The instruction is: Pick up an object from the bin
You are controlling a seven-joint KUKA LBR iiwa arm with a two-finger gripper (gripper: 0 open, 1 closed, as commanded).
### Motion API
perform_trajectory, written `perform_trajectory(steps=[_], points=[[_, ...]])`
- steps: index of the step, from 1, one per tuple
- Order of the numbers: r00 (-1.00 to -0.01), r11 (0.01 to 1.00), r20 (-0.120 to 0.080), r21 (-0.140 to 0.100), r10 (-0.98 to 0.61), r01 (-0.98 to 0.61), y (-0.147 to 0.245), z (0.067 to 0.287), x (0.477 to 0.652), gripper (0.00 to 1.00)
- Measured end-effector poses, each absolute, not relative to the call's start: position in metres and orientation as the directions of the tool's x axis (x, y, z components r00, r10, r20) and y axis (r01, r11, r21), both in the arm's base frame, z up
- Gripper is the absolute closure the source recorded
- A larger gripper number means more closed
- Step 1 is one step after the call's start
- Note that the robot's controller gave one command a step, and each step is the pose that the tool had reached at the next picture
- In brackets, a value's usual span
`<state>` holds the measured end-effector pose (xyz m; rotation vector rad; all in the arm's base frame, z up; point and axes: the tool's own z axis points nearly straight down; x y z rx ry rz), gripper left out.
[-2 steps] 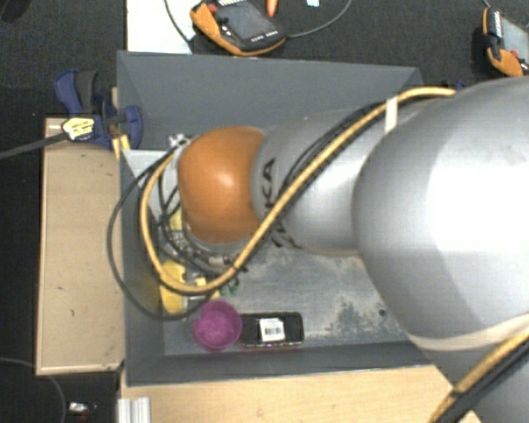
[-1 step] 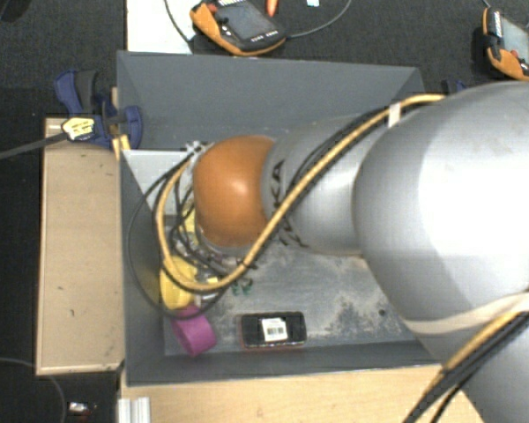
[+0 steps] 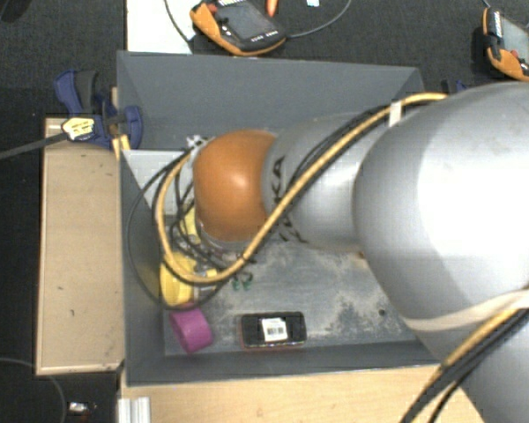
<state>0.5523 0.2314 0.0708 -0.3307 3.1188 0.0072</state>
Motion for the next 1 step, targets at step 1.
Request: perform_trajectory(steps=[1], points=[[-0.978,0.978,-0.006,0.004,-0.209,-0.209,0.2313,0.0710,0.5523,1.00]])
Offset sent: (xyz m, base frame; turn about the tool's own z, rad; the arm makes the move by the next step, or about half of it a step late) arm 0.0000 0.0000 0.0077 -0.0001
